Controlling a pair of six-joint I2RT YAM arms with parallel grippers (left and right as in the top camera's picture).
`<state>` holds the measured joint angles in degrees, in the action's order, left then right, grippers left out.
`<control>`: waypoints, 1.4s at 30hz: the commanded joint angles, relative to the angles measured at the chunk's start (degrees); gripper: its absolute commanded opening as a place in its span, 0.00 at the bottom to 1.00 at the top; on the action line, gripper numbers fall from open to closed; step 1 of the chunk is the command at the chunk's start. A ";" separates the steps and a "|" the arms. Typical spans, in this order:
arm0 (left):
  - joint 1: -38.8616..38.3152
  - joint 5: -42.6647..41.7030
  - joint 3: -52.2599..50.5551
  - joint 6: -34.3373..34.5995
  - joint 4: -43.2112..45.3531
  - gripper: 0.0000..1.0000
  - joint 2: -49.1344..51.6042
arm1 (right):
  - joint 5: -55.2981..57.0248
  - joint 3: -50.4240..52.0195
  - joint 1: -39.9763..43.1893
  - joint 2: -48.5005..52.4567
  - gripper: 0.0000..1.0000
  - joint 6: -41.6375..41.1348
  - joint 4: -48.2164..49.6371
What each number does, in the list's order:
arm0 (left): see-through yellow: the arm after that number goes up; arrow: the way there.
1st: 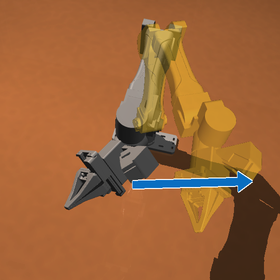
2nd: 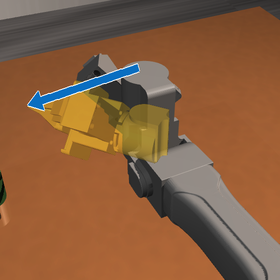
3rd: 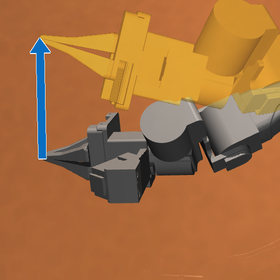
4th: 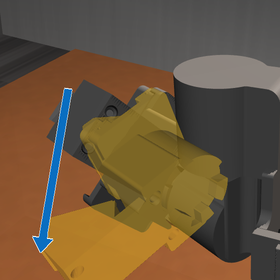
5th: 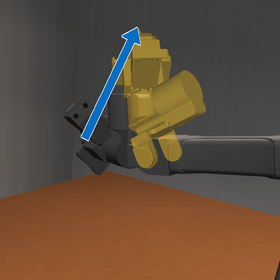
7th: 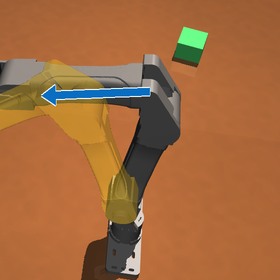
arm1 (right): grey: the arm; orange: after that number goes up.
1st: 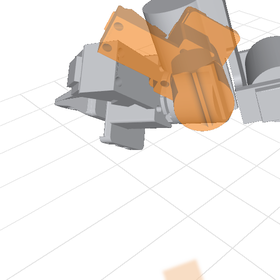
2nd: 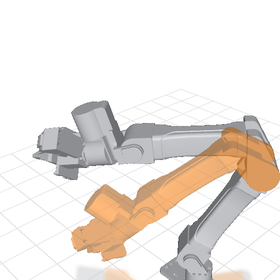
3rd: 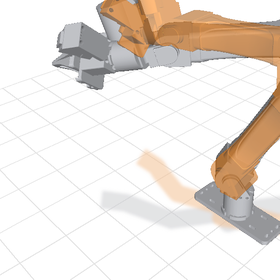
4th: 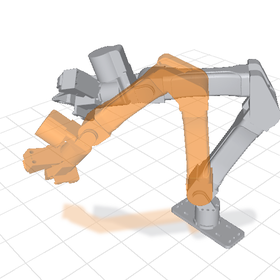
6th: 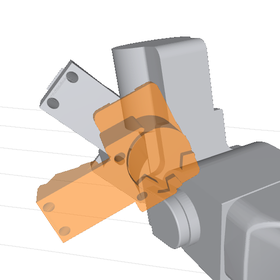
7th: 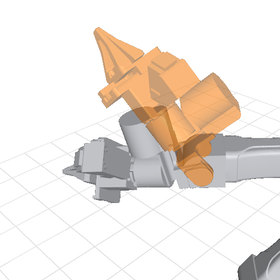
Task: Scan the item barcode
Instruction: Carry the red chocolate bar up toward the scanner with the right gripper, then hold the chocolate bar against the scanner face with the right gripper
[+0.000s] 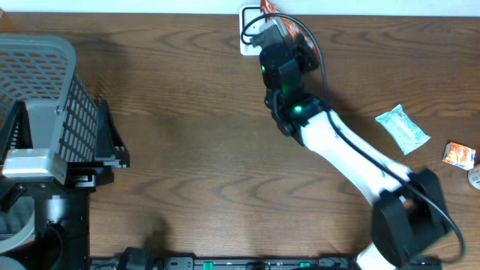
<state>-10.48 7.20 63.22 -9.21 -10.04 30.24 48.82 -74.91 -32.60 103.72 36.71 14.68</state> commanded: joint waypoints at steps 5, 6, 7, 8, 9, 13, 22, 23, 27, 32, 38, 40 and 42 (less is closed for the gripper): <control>0.28 -0.15 -0.17 -0.11 0.31 0.98 -0.42 | 0.55 -0.42 3.80 11.19 0.02 35.21 29.46; 0.28 -0.15 -0.17 -0.11 0.31 0.98 -0.39 | -0.68 -0.46 4.33 13.40 0.01 39.91 34.25; 0.28 -0.15 -0.17 -0.11 0.28 0.98 -0.39 | -1.51 -0.55 4.70 15.02 0.01 43.34 37.79; 0.28 -0.15 -0.17 -0.13 0.28 0.98 -0.39 | -2.51 -0.81 5.07 17.07 0.02 47.15 41.57; 0.28 -0.15 -0.17 -0.11 0.28 0.98 -0.39 | -3.39 -1.25 5.38 19.06 0.02 50.99 45.16; 0.28 -0.15 -0.17 -0.11 -0.07 0.98 -0.39 | -6.21 -3.76 6.01 25.81 0.02 58.88 55.71; 0.28 -0.15 -0.17 -0.13 -3.04 0.98 -0.37 | -8.68 -14.32 5.77 35.76 0.02 60.54 55.87; 0.28 -0.15 -0.17 -0.11 -3.17 0.98 -0.37 | -9.18 -15.54 5.77 36.76 0.02 61.27 54.69; 0.28 -0.15 -0.17 -0.11 -3.41 0.98 -0.37 | -10.60 -17.66 5.70 39.01 0.02 61.99 49.86; 0.28 -0.15 -0.17 -0.13 -6.32 0.98 -0.37 | -10.80 -17.68 5.73 40.76 0.02 61.99 47.28; 0.28 -0.15 -0.17 -0.11 -9.40 0.98 -0.37 | -11.23 -17.66 5.38 43.08 0.02 63.71 41.68; 0.28 -0.15 -0.17 -0.13 -9.92 0.98 -0.37 | -10.97 -17.66 5.09 43.82 0.02 63.71 40.22; 0.28 -0.15 -0.17 -0.11 -10.45 0.98 -0.37 | -10.82 -17.66 4.83 44.57 0.02 63.67 39.63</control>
<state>-10.48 7.20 63.16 -9.21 -19.86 30.22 38.33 -91.74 -26.76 145.82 99.57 55.20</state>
